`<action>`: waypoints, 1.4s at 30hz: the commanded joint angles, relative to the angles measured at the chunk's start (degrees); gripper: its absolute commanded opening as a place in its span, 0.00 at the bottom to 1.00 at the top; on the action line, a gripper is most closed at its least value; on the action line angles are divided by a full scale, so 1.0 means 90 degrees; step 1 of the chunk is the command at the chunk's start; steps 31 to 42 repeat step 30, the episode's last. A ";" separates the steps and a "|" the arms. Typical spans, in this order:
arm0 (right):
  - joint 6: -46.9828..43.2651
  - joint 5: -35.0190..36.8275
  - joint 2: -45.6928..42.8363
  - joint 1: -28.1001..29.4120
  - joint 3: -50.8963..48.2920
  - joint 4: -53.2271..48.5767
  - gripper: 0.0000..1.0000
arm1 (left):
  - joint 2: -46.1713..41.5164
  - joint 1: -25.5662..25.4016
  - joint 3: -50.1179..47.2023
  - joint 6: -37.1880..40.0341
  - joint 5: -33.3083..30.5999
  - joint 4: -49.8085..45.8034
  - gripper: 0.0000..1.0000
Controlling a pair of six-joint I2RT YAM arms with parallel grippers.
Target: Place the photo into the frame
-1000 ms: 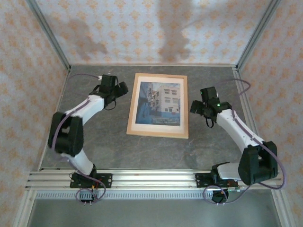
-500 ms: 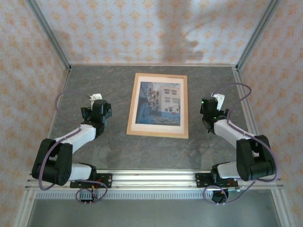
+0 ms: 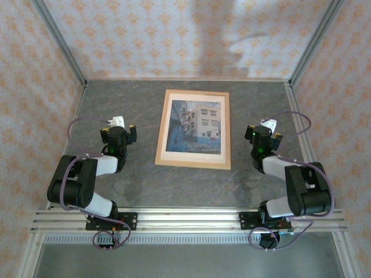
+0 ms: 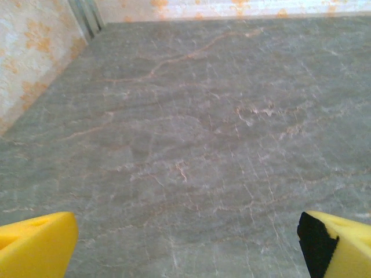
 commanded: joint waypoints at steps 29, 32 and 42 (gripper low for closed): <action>0.0123 -0.0648 0.0742 -0.0422 -0.0109 0.1294 0.99 | 0.0091 0.0050 -0.0142 0.0037 0.0513 0.0718 1.00; 0.0122 -0.0648 0.0741 -0.0422 -0.0109 0.1294 0.99 | 0.0084 0.0050 -0.0162 0.0062 0.0532 0.0744 1.00; 0.0122 -0.0648 0.0741 -0.0422 -0.0109 0.1294 0.99 | 0.0084 0.0050 -0.0162 0.0062 0.0532 0.0744 1.00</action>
